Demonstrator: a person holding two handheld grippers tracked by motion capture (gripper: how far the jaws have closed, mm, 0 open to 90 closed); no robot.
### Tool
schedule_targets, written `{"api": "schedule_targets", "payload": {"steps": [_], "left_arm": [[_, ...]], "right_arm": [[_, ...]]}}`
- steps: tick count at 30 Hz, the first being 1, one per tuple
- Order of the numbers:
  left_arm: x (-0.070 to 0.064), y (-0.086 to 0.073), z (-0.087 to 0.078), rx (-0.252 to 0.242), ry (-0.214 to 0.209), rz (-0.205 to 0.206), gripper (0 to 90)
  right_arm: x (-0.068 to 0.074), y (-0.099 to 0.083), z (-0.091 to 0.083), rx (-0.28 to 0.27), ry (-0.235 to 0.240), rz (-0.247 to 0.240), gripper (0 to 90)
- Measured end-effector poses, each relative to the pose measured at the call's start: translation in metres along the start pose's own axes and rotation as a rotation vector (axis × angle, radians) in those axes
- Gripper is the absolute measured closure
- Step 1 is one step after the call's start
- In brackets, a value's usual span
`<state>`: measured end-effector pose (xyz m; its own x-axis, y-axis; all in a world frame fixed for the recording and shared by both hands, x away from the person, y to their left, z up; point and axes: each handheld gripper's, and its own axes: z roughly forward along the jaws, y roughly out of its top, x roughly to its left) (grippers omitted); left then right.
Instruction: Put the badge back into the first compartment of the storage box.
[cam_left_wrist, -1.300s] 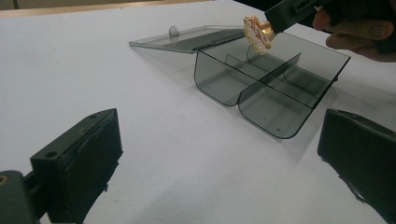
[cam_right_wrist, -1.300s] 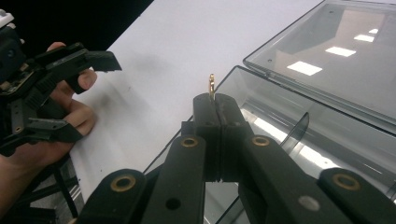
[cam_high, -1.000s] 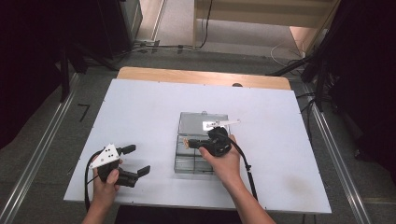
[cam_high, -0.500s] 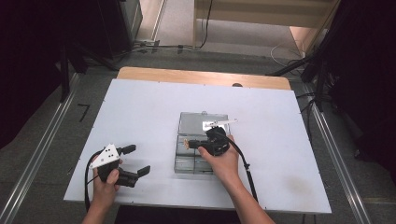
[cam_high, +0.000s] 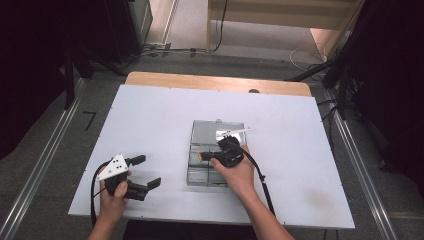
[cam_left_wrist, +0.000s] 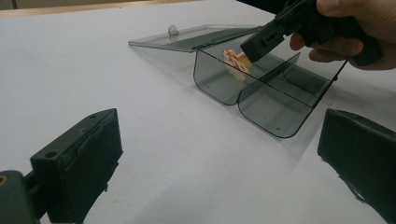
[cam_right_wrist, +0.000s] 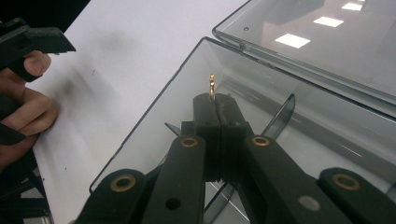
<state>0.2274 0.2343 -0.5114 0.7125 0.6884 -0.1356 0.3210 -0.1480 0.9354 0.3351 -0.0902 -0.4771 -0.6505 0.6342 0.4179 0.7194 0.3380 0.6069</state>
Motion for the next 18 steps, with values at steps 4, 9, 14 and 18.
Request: {"api": "schedule_targets", "payload": {"steps": [4,9,14,18], "left_arm": [[-0.0001,0.0,0.0,0.001,0.0,0.001,0.0],[-0.0001,0.0,0.0001,0.001,0.0,0.001,0.0],[-0.0001,0.0001,0.0001,0.003,0.0,0.002,0.0],[-0.0002,0.0001,0.0003,0.003,0.0,0.002,0.0]], "right_arm": [[0.0007,0.0001,0.0017,0.014,-0.008,0.0,87.3],[0.0015,0.0001,0.0038,0.026,-0.018,-0.004,87.3],[0.0025,0.0,0.0058,0.039,-0.034,-0.011,87.3],[0.0025,0.0004,0.0073,0.052,-0.028,-0.008,87.3]]}}
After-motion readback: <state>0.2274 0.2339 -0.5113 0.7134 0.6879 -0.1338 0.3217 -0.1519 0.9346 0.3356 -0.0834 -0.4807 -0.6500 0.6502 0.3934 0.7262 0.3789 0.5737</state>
